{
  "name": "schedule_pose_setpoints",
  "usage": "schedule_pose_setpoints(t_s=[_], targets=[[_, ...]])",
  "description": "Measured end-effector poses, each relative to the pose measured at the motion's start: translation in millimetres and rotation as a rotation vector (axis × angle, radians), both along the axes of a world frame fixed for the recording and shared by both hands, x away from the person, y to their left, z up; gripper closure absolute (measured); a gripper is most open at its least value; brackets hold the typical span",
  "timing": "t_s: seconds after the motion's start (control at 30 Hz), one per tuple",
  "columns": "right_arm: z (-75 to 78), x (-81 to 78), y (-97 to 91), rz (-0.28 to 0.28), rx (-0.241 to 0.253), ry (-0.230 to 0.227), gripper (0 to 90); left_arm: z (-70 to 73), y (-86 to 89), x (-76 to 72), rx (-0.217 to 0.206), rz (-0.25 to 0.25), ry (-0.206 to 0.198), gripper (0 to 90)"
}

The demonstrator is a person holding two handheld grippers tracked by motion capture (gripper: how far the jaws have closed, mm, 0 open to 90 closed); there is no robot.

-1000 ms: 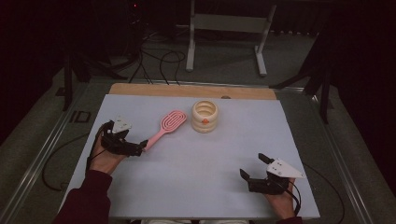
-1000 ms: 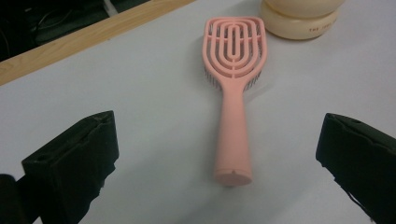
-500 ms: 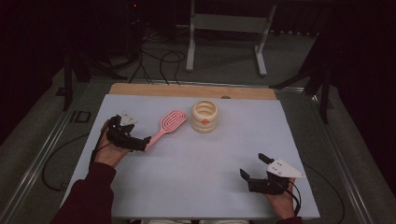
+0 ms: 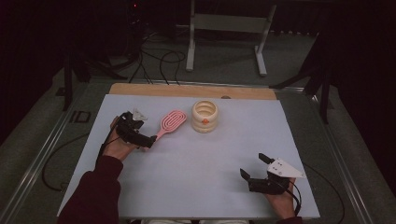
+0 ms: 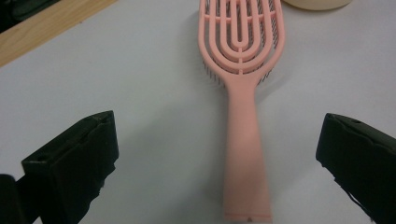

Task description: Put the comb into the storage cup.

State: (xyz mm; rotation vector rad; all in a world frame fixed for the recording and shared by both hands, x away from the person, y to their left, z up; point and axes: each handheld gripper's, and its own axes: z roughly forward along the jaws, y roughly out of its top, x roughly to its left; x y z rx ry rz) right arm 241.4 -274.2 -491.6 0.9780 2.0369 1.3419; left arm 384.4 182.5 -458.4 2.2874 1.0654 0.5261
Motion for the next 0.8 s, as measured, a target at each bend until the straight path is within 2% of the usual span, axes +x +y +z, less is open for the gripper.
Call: schedule_pose_setpoints(t_s=[0.17,0.67,0.8], targets=[[0.1,0.1,-0.1,0.001,0.0,0.0,8.3,-5.1,-2.6,9.4,0.011,0.004,0.034,0.0],[0.1,0.3,-0.9,-0.002,-0.002,0.002,8.3,-14.8,-16.6,27.9,0.045,-0.005,0.102,0.0],[-0.2,0.5,-0.8,-0.002,0.001,0.006,8.3,-18.4,-20.1,33.1,0.05,0.0,0.137,0.0]])
